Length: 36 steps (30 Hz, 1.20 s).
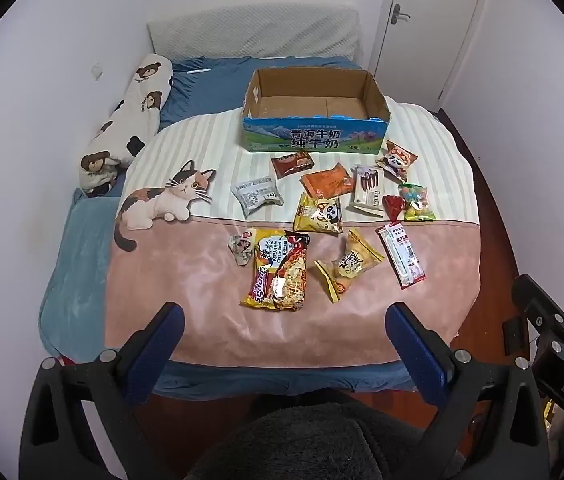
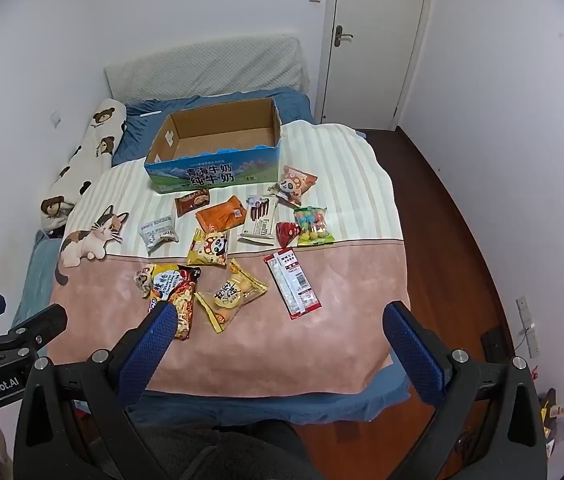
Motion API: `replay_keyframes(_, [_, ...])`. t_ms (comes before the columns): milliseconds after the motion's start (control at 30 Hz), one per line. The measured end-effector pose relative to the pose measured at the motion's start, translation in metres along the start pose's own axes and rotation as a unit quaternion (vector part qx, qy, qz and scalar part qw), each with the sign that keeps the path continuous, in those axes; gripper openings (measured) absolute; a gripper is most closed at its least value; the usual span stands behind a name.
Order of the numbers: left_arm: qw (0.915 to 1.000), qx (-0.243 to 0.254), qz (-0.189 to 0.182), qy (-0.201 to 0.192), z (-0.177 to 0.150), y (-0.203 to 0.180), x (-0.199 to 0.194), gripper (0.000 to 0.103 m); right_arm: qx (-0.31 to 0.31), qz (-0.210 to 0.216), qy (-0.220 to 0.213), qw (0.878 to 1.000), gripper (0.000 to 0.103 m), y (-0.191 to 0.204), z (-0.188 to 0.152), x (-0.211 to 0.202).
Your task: Organize snacks
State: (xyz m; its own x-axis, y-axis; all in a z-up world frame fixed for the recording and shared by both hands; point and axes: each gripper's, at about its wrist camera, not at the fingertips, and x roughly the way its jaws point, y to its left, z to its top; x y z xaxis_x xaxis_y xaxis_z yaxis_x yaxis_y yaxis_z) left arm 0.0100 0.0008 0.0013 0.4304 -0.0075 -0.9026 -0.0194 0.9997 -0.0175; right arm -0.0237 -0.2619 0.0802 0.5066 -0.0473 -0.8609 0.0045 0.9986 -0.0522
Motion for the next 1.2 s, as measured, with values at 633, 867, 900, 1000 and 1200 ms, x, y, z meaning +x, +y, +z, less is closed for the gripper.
replay_keyframes(633, [0.9999,-0.009,-0.006,-0.002,0.001,0.008,0.005,0.103,-0.009,0.000,0.002,1.000,0.103,0.010,0.006,0.006])
replay_keyframes(867, [0.9999,-0.012,-0.005,-0.004,0.003,0.013,0.002,0.103,-0.008,0.001,-0.001,1.000,0.103,0.010,0.008,0.004])
replay_keyframes(900, [0.9999,-0.012,-0.006,-0.004,0.003,0.013,0.002,0.103,-0.008,0.001,-0.001,1.000,0.103,0.010,0.009,0.004])
replay_keyframes(1000, [0.9999,-0.010,-0.006,-0.004,0.003,0.013,0.002,0.103,-0.008,0.001,0.000,1.000,0.103,0.010,0.009,0.004])
replay_keyframes(1200, [0.9999,-0.012,-0.006,-0.004,0.003,0.013,0.002,0.103,-0.006,0.000,-0.002,1.000,0.103,0.009,0.010,0.003])
